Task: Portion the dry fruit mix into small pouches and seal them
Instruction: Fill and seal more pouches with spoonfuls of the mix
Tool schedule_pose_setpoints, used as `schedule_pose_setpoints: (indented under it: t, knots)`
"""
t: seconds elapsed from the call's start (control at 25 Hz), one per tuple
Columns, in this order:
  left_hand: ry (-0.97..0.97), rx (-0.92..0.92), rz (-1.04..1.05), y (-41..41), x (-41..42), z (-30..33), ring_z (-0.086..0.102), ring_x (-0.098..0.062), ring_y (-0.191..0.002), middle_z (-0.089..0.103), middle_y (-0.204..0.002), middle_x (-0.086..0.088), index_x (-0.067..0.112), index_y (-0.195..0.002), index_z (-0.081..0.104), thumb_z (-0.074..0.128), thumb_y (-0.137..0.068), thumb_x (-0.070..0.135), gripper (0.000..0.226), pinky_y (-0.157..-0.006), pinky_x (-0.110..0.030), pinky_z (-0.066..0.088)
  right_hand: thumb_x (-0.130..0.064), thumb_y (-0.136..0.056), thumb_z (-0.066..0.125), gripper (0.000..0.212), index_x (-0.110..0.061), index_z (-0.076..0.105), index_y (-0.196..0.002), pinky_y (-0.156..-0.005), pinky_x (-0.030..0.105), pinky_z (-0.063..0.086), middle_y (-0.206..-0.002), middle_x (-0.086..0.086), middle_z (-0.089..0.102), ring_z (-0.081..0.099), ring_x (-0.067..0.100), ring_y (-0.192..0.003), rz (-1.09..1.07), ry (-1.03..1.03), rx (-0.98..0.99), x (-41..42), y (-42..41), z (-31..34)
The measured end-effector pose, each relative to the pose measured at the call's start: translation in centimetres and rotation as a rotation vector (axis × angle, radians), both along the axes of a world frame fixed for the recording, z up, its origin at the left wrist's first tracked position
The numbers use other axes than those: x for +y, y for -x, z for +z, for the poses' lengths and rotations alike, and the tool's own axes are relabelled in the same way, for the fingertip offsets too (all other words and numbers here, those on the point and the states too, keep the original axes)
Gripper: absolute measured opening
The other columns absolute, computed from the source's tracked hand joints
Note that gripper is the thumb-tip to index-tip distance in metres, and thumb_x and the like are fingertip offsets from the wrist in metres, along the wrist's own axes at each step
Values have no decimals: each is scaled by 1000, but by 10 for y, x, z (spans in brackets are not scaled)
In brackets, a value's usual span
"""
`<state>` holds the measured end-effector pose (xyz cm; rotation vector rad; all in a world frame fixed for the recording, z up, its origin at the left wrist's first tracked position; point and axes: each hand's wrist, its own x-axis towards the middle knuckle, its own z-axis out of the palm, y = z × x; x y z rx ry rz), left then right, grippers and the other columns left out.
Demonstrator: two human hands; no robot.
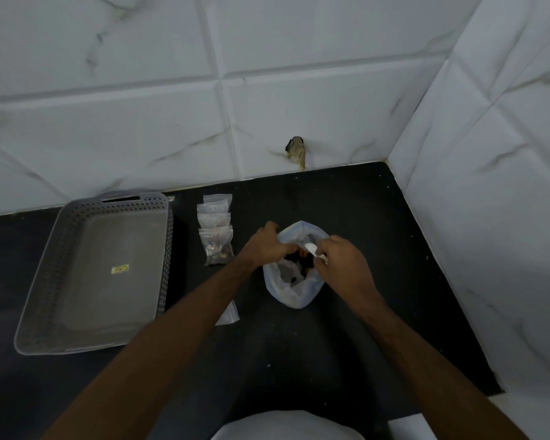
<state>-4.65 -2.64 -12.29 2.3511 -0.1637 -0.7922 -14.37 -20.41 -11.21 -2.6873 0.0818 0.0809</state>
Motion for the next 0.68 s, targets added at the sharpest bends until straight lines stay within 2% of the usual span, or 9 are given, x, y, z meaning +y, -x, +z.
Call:
schedule_pose_setpoints:
  t: [0.12,0.2,0.36,0.52,0.68]
  knots:
    - [34,78,89,2,-4,-4,57,-19,-105,55,-132,-12,7,-140,45,72,-89,34,64,-83,-32,50,-16,-94,66,6,-13,70,-91,-74,24,48,-90,-1,63,61,11,-83,-66,-88,4,0,2,-6]
    - [72,129,150,3,-2,-5,58,-18,-100,57,-126,-9,9,-139,47,68,-91,33,57,-78,-30,50,-17,-93,67,5,-14,69,-89,-71,22,49,-88,-2,62,59,9,-80,-95,-136,7,0,1,-9]
    - [196,286,353,9,4,-10,61,-22,-105,60,-120,-8,10,-136,50,59,-98,30,43,-92,-39,53,-14,-92,68,6,-18,67,-87,-67,11,41,-87,-6,61,56,3,-76,-139,-219,-3,-1,-1,-11]
    - [256,346,429,13,7,-13,62,-26,-112,60,-128,-11,12,-141,48,57,-97,31,49,-101,-47,52,-17,-93,67,6,-19,66,-87,-70,20,47,-89,-5,58,55,5,-78,-97,-165,25,1,1,-12]
    - [290,333,458,16,5,-11,61,-26,-110,58,-126,-12,12,-139,46,54,-99,29,45,-98,-45,53,-17,-93,67,4,-18,67,-89,-73,26,52,-91,-4,60,58,7,-81,-90,-169,51,5,1,-13]
